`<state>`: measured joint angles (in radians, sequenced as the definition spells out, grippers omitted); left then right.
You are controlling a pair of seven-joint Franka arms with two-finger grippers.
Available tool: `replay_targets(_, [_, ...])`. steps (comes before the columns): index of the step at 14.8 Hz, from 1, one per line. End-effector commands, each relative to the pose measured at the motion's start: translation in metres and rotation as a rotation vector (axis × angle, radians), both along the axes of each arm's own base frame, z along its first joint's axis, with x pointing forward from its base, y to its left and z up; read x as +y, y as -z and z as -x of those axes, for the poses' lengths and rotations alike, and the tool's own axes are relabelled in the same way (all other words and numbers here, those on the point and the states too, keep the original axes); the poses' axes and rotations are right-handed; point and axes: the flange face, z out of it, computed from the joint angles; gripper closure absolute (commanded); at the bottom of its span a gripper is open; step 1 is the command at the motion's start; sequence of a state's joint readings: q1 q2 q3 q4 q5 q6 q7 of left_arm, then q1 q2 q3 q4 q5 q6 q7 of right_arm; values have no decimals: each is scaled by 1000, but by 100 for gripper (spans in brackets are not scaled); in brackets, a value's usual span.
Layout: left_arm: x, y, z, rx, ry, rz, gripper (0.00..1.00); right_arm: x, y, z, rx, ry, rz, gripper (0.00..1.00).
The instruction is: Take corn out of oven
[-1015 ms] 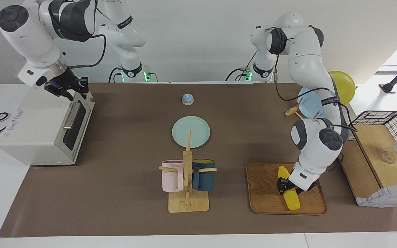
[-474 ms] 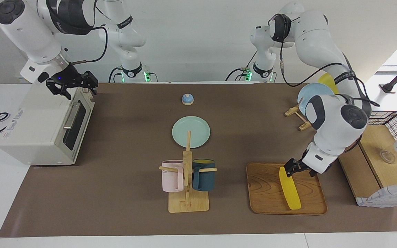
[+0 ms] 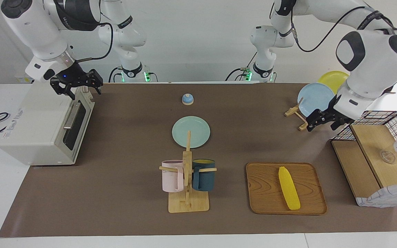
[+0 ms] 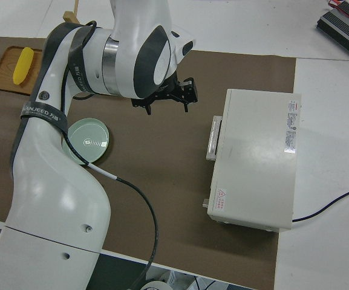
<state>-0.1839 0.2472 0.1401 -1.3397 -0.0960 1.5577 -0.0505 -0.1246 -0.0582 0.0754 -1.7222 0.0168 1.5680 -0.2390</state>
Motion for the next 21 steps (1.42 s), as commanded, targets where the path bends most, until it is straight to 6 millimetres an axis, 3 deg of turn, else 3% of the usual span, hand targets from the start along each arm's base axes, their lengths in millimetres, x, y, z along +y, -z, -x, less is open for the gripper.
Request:
replay_targets(1, [11,-32,40,34,-35,-13,0,7,-5,-11,3,53,29,0])
replay_targets(5, [23,-65,85,64,-41,0,0,13,2,-18,32,66,30,0])
replay_targets(9, [22,-51,114,100,-30,8,0,10,-1,-17,29,72,30,0])
replay_targets(12, [15,-38,116,56,-18,11,0,8,-3,-17,20,77,21,0])
replay_targets(17, [1,-27,94,-12,17,-24,0,12,-8,-15,7,73,16,0])
replay_targets(21, [5,-33,89,13,14,-30,0,7,-11,-13,1,84,11,0])
